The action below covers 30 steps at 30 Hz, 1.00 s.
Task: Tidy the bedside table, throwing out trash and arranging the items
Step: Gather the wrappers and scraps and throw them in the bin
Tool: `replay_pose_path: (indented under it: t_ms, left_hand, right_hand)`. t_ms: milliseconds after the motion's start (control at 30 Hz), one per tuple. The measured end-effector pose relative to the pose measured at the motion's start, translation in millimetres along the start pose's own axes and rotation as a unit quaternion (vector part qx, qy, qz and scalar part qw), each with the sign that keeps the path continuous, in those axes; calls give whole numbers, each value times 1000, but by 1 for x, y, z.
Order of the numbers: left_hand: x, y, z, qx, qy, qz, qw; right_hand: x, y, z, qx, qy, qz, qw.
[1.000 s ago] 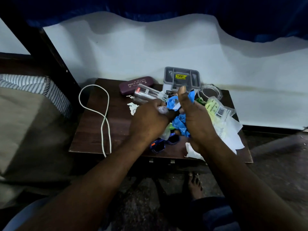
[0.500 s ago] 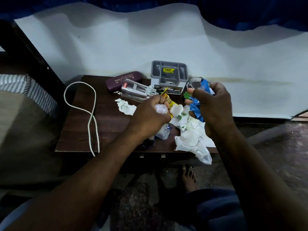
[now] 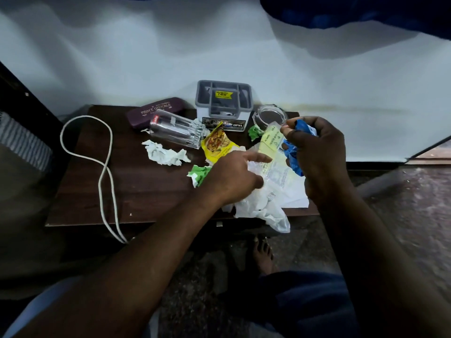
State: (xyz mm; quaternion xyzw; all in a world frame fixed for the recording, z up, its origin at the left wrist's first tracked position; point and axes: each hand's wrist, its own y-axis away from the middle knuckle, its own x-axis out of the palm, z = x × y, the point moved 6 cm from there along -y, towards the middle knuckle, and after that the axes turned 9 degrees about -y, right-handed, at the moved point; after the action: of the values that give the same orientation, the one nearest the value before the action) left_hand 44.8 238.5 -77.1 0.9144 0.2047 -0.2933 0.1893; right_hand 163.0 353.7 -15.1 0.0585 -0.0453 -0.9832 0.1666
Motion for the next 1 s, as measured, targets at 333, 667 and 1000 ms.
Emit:
replay_pose_path:
  t_ms: [333, 667, 1000]
  left_hand:
    - [26, -30, -2, -63, 23, 29, 997]
    - [2, -37, 3, -113, 93, -106, 984]
    - [-27, -28, 3, -99, 113, -228, 962]
  right_hand:
    - [-13, -6, -13, 21, 38, 32, 999]
    - [-17, -13, -12, 26, -2, 39, 999]
    - [-8, -13, -13, 20, 3, 63, 998]
